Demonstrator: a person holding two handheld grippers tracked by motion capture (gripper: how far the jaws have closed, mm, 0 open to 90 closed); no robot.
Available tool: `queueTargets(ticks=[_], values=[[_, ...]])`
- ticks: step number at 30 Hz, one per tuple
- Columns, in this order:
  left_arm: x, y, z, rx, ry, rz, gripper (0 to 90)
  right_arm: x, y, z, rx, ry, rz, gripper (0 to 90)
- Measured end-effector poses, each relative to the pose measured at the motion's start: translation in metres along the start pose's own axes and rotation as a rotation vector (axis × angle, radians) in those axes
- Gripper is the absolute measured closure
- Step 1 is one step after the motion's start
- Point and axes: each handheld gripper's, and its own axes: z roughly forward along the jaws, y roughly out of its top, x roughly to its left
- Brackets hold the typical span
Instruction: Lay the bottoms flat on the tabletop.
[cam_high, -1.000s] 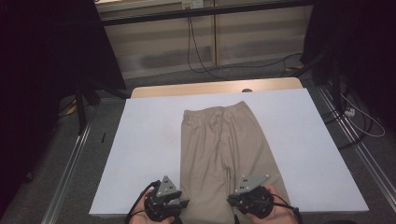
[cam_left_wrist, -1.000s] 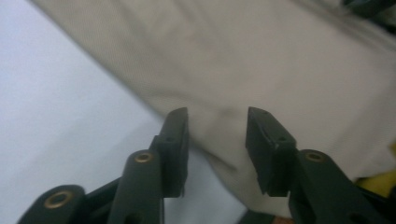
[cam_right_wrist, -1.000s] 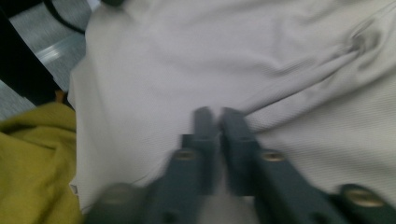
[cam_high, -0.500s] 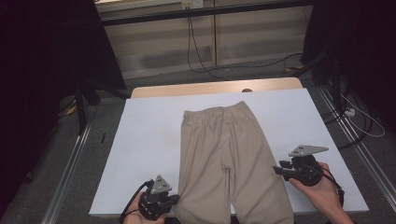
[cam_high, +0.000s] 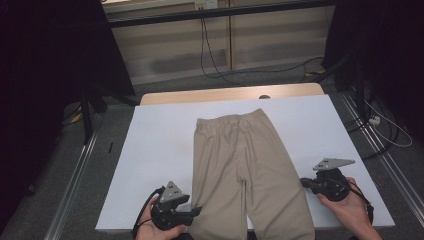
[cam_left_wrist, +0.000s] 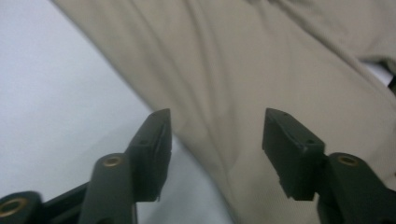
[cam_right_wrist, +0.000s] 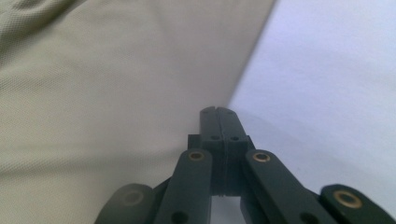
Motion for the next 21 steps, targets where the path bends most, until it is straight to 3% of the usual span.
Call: queueTargets(ticks=[4,7,11,19,21], values=[[0.008,0.000,-0.002,-0.048,0.039,-0.011,27.9,-0.002,-0.002,0.000,-0.009,0.009,0.018,90.0],[0.014,0.001,-0.005,-0.087,0.058,-0.015,21.6,-0.003,0.000,-0.004,-0.077,0.054,0.046,72.9],[0.019,0.003,-0.008,-0.145,0.094,-0.015,15.7,0.000,0.003,-0.008,-0.159,0.077,0.055,60.6],[0.027,0.003,-0.015,-0.252,0.124,-0.017,5.6,0.013,0.011,-0.014,-0.282,0.068,0.028,31.3],[0.029,0.003,-0.019,-0.273,0.126,-0.012,5.5,0.016,0.012,-0.016,-0.308,0.058,0.030,27.6]])
